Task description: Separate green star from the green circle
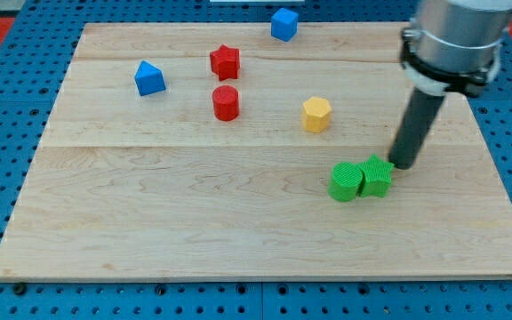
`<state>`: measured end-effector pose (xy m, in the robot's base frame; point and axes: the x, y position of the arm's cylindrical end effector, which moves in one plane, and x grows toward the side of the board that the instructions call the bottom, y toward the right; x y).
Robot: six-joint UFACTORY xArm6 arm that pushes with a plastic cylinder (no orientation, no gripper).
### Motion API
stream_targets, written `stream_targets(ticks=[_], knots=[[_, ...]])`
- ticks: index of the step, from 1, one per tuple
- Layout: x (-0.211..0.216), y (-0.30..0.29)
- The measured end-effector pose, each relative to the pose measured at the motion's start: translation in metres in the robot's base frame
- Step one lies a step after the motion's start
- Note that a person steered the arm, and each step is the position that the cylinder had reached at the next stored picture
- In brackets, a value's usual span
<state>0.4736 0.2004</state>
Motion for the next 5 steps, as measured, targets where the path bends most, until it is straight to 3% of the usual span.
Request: stream_targets(ticks=[1,4,5], knots=[[0.024,0.017],[0.014,-0.133],[0.023,-0.117]])
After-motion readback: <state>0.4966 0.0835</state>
